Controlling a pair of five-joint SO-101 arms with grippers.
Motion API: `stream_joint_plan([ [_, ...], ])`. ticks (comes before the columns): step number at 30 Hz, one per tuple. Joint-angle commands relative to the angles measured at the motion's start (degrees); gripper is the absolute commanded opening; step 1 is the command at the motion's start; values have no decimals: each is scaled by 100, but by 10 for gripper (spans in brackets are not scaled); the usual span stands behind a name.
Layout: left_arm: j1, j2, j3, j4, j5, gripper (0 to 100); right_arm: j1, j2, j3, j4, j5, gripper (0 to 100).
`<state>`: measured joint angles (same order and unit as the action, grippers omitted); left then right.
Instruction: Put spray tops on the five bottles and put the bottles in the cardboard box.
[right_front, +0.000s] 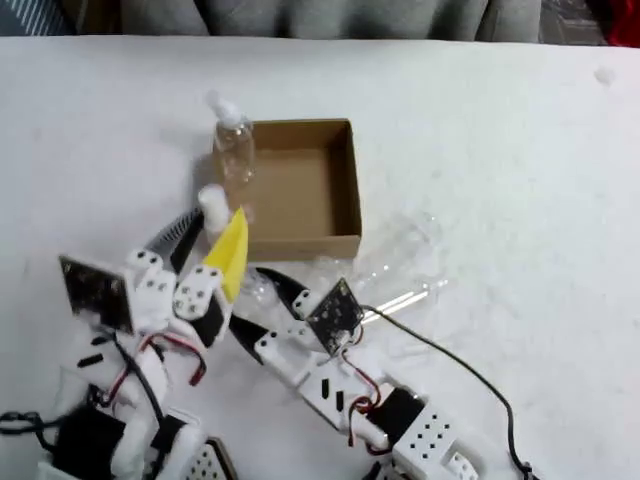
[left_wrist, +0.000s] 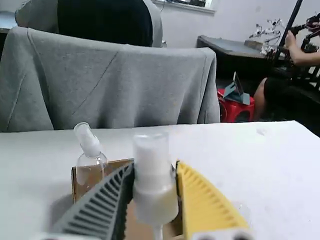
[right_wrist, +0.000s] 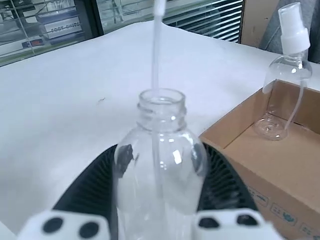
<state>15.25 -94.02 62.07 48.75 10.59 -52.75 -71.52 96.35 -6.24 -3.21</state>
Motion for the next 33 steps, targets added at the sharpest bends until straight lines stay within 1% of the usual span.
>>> stream_joint_plan([
  [1,127,-620,396,255,35,22,4,-92,62,4,79,15],
  [5,136,-1095,545,607,35,22,4,-92,62,4,79,15],
  [9,136,-1086,651,826,62,22,4,-92,62,4,79,15],
  [14,154,-1086,703,853,62,23,4,-92,62,4,79,15],
  [21,769,-1077,712,1090,35,24,22,-92,62,4,79,15],
  [33,769,-1077,712,1099,35,24,22,-92,62,4,79,15],
])
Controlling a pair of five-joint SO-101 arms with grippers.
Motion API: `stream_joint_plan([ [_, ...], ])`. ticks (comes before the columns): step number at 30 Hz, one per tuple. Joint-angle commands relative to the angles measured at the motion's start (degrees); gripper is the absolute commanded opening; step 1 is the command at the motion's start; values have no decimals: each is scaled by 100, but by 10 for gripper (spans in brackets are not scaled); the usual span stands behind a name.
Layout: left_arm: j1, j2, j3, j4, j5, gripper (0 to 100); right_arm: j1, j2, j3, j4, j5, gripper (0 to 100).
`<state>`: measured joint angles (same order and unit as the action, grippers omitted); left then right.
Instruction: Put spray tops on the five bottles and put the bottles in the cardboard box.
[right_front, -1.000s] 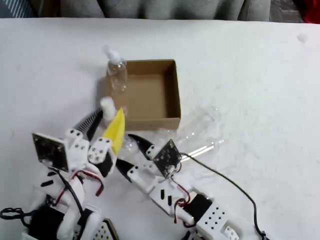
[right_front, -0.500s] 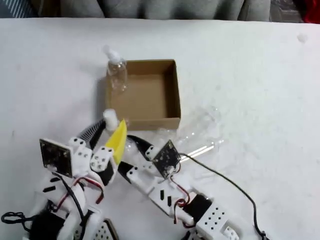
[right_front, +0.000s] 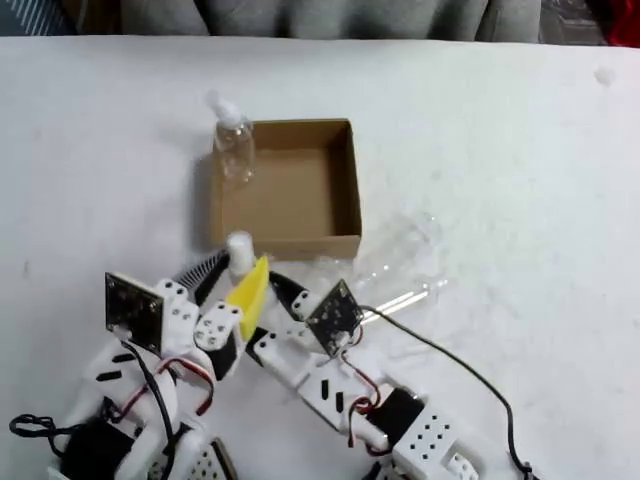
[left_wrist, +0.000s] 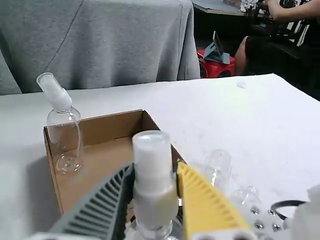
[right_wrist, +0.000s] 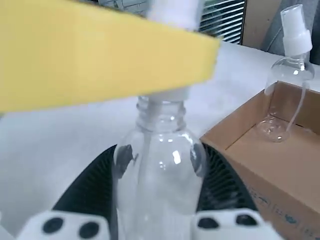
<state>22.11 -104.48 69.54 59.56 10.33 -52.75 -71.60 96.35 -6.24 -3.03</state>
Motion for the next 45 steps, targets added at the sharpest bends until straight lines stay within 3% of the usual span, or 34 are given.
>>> stream_joint_plan([
  [1,84,-31,-35,18,62,24,22,-84,62,4,62,15],
  [7,84,-31,-88,53,53,40,22,-84,62,4,62,15],
  [14,75,-31,-527,905,62,282,57,-84,62,-4,62,15],
  [17,75,-31,-677,1160,62,330,233,-84,44,-31,62,15],
  [25,22,-31,-1380,1284,53,332,321,-84,35,-31,62,15],
  [32,-875,-31,-2013,1424,-316,332,857,-84,-158,-4,53,15],
  [37,-1411,-31,-1653,1380,-475,331,1156,-84,-316,4,9,15],
  [45,-1420,-31,-519,1011,-448,331,1824,-84,-563,4,9,15],
])
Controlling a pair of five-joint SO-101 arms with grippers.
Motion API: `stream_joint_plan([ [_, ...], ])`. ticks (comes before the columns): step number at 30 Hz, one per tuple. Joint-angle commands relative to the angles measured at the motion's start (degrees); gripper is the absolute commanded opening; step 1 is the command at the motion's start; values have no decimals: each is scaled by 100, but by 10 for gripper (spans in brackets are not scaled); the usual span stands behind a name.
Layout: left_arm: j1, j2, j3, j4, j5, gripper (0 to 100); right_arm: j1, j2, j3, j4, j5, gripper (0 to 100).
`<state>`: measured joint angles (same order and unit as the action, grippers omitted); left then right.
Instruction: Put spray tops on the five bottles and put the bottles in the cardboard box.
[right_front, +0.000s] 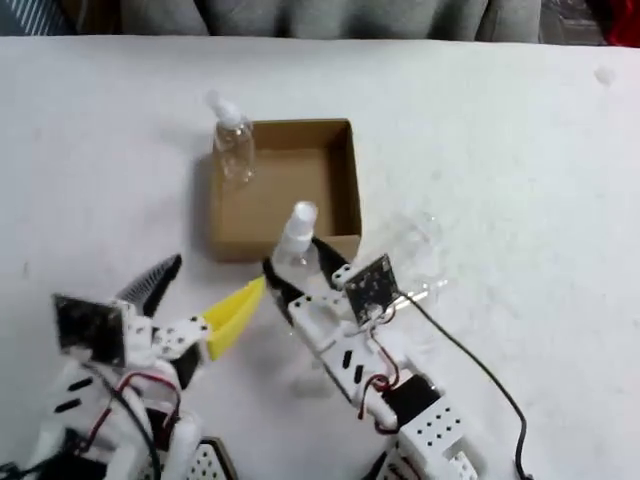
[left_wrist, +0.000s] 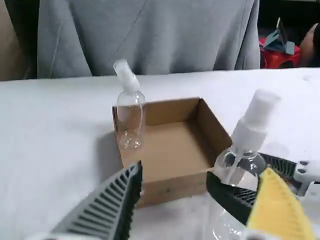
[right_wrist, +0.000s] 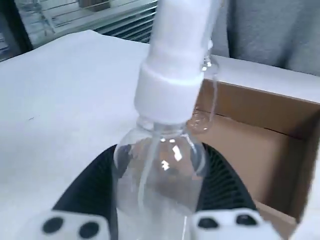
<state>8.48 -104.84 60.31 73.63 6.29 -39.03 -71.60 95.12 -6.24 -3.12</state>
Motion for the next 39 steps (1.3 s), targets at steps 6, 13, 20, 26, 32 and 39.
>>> stream_joint_plan([
  [6,-13,4,1389,-1081,105,331,1015,66,-1029,681,62,15],
  [13,418,4,2523,-1785,1073,323,1297,725,-2110,1191,26,15],
  [20,1068,4,2549,-1829,1020,12,1323,1815,-2927,1051,9,15],
  [26,1543,4,2884,-2092,1020,55,989,2888,-3130,-356,9,15],
  [32,1859,4,3332,-2708,1020,20,418,3820,-3508,-1200,9,15],
  [39,1877,4,3473,-2919,1020,20,233,4286,-3877,-1200,-668,15],
])
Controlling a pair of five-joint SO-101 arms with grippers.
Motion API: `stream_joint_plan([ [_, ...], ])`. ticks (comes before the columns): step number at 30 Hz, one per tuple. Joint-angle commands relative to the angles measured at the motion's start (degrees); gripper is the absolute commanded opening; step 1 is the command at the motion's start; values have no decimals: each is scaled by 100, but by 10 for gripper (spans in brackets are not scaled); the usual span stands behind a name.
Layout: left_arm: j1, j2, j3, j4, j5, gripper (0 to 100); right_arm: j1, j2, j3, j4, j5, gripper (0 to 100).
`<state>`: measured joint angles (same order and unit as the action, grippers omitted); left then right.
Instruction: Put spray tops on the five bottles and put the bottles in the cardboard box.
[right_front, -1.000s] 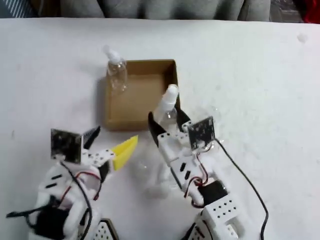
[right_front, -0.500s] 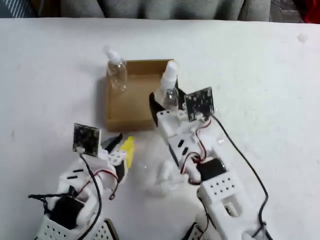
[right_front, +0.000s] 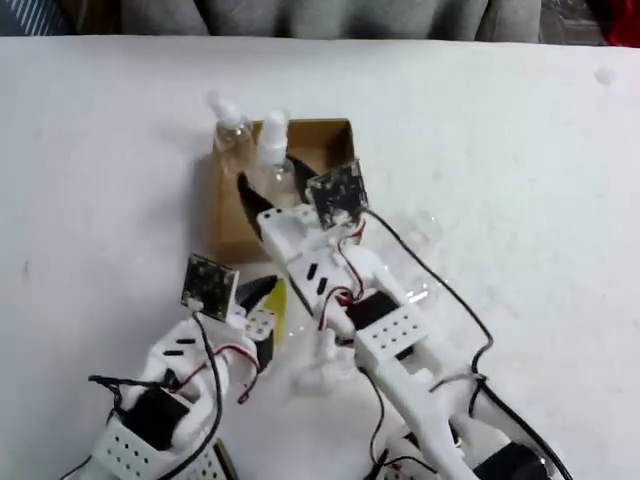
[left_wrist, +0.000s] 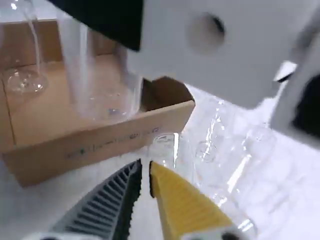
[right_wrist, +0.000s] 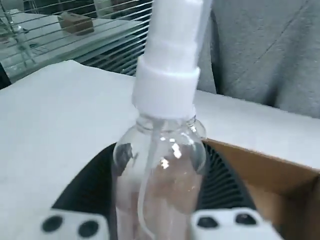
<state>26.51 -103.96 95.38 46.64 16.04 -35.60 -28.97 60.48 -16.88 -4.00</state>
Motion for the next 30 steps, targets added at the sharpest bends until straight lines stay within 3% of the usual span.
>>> stream_joint_plan([
  [1,75,-84,-35,-229,44,20,-136,31,-422,-119,-686,15],
  [8,22,-84,-26,-246,44,20,-224,-180,-404,804,-747,15],
  [22,13,-84,167,-492,-114,20,-233,-2167,-404,3327,-747,15],
  [26,13,-84,167,-492,-114,20,-356,-2413,-396,3468,-747,15],
  [30,31,-84,167,-484,-97,20,-286,-2264,-387,2853,-703,15],
])
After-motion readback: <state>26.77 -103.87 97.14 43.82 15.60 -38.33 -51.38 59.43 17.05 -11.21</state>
